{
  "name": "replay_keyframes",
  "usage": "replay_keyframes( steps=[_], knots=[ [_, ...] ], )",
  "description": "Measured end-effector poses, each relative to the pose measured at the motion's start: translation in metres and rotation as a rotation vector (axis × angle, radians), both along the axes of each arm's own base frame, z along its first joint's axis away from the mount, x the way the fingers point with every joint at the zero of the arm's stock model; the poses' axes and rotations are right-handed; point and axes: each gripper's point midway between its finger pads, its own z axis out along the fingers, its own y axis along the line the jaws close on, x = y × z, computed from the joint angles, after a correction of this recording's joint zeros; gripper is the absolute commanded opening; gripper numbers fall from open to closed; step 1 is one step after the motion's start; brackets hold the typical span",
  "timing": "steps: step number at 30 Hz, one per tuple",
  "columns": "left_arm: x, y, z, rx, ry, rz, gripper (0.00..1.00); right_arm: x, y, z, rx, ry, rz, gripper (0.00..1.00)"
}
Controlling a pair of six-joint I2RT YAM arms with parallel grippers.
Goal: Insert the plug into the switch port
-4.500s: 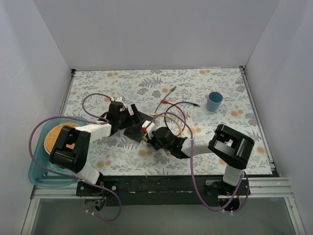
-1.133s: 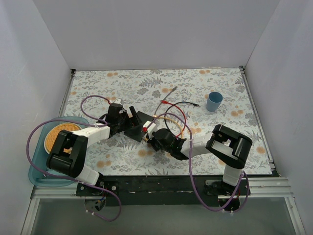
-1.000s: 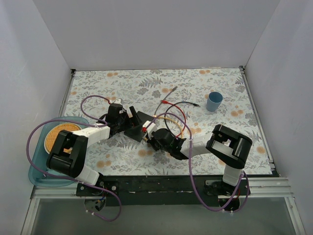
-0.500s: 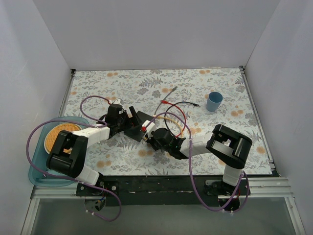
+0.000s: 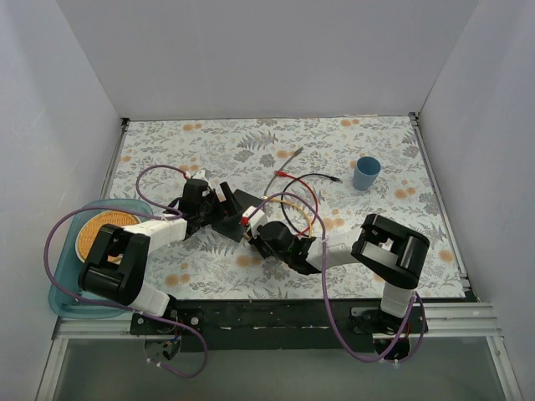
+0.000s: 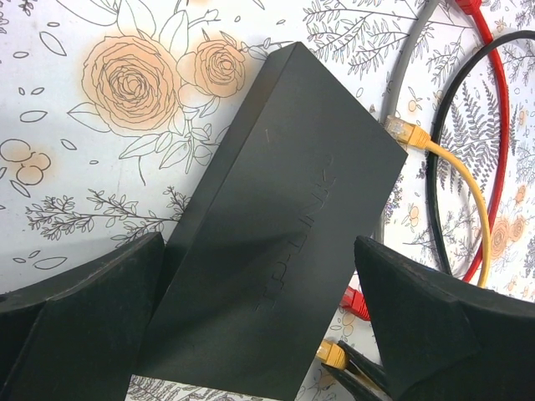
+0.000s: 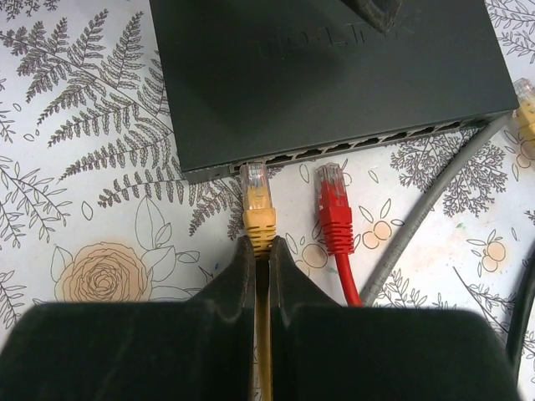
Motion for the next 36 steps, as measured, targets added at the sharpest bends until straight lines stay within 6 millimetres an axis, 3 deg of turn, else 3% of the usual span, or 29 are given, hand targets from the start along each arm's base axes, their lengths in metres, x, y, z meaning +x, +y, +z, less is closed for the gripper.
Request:
replay_keyframes(
  steps=[15,36],
  knots=[
    [-0.002,0.004,0.0,0.006,-0.007,0.017,0.98,0.005,0.002,-0.003,-0.003,-0.032,-0.079,0.01],
    [0.003,0.013,-0.003,0.074,-0.004,0.031,0.98,0.01,0.016,-0.003,-0.083,-0.035,-0.009,0.01]
  ],
)
